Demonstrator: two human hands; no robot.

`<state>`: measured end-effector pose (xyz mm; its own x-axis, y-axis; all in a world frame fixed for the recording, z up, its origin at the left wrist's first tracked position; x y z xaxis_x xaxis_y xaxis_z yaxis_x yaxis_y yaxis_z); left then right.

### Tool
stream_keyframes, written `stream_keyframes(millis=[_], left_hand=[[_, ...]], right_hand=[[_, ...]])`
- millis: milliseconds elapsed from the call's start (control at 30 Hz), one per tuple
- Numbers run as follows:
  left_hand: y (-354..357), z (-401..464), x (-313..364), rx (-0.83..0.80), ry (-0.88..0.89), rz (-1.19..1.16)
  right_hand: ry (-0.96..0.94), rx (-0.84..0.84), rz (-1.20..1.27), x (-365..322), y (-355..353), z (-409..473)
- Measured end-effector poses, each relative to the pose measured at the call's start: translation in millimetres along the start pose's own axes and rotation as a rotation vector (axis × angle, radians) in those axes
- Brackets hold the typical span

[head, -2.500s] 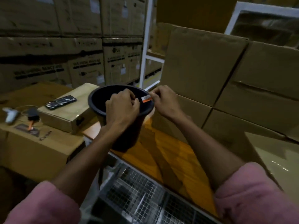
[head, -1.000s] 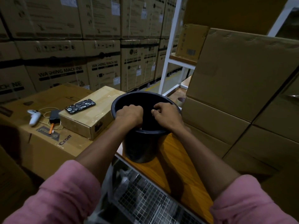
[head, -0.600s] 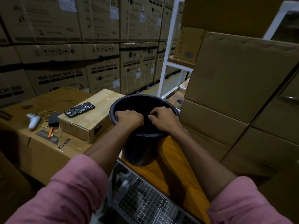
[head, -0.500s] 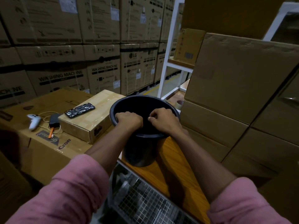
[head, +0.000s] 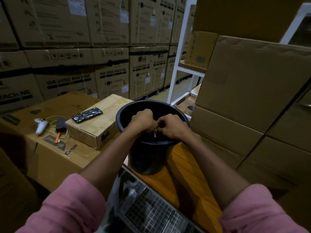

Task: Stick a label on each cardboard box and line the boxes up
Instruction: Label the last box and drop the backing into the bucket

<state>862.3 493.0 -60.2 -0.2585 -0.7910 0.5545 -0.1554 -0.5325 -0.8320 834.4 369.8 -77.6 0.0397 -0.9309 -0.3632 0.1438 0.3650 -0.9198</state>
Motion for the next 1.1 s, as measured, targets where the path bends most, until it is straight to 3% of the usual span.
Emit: stream_keyframes(millis=[133, 333, 633, 933, 1100], left_hand=[[-4, 3, -8, 0.060, -0.090, -0.137], [2, 6, -20, 0.026, -0.196, -0.513], [-1, -5, -16, -0.030, -0.228, -0.716], [0, -3, -19, 0.003, -0.198, -0.652], [-13, -13, -11, 0.266, -0.038, -0.094]], right_hand=[[0.000, 0.082, 0.083, 3, -3, 0], [-0.018, 0.056, 0.079, 1, -1, -1], [-0.040, 0.147, 0.056, 0, -6, -4], [-0.082, 0.183, 0.056, -4, -10, -9], [-0.081, 0.097, 0.035, -7, -8, -7]])
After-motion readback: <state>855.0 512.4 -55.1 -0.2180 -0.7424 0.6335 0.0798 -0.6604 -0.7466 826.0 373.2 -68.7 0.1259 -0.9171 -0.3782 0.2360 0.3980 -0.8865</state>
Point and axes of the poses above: each hand's wrist, its own z-axis towards the middle knuckle, its own y-axis out of the palm, x = y × z, the point moved 6 cm from there along z, towards the middle knuckle, and after that the axes turned 6 degrees about x, right-handed, at the moved point
